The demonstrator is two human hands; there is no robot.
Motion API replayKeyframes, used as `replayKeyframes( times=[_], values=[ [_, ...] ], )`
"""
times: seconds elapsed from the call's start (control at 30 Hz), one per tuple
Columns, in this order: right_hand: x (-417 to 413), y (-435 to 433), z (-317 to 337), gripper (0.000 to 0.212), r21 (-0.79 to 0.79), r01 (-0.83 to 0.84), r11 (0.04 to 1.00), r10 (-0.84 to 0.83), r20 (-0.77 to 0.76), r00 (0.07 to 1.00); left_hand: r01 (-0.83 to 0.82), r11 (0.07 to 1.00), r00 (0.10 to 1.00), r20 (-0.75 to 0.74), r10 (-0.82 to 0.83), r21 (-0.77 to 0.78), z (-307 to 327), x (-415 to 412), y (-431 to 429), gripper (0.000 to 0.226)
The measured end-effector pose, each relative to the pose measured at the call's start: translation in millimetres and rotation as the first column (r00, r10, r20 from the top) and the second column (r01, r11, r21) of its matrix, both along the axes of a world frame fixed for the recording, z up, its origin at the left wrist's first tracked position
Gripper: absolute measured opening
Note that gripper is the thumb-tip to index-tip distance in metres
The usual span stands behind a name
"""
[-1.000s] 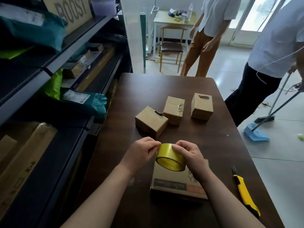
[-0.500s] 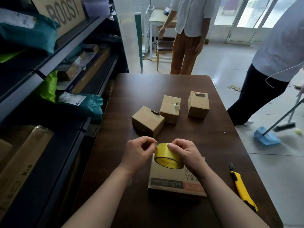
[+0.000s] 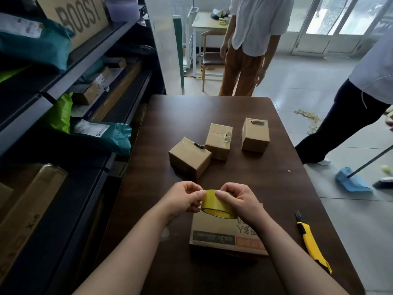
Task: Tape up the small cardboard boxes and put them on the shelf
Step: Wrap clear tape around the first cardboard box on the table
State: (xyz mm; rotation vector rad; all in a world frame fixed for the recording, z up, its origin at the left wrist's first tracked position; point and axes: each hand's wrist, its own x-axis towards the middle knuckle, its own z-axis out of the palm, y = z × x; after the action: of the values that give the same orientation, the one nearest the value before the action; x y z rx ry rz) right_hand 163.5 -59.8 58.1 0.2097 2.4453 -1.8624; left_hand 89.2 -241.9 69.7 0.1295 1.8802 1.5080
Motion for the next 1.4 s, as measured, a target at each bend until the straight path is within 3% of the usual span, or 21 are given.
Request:
replayKeyframes(
  times=[0.13,0.33,0.77,0.9,1.03,1.23,1.4],
  values=[
    [1.7,4.3,-0.3,0.018,0.075,-0.009,0.997,0.01,-0.014,1.0,0.04,0.999,0.997,0.063,-0.04,0.011,-2.9,-3.6,1.7,0.007],
    [2.4,10.3,-1.1,0.029,0.217,-0.015,0.976,0.012,0.017,1.0,-0.01,0.997,0.997,-0.076,0.005,-0.074,-6.2,0.7,10.5,0.008],
    [3.4,30.9,6.1,0.035,0.24,0.069,0.968,-0.076,0.018,0.997,-0.152,0.988,0.985,-0.084,0.15,-0.016,-1.2,7.6,20.3,0.008],
    [10.2,29.7,0.2,0.039,0.105,0.127,0.986,-0.13,0.029,0.991,-0.201,0.98,0.979,-0.037,0.201,-0.001,-3.6,6.3,18.7,0.005],
    [13.3,37.8,-5.0,0.044,0.306,0.159,0.939,-0.181,0.046,0.982,-0.26,0.965,0.965,-0.016,0.261,0.033,-1.7,10.1,19.8,0.007],
    [19.0,46.2,-4.9,0.041,0.197,0.162,0.967,-0.174,0.044,0.984,-0.302,0.953,0.948,0.11,0.298,0.022,3.2,0.7,17.0,0.01],
    [22.8,47.1,-7.4,0.035,0.113,0.16,0.981,-0.17,0.083,0.982,-0.266,0.964,0.961,0.079,0.267,-0.013,1.7,6.9,26.1,0.019]
  ],
)
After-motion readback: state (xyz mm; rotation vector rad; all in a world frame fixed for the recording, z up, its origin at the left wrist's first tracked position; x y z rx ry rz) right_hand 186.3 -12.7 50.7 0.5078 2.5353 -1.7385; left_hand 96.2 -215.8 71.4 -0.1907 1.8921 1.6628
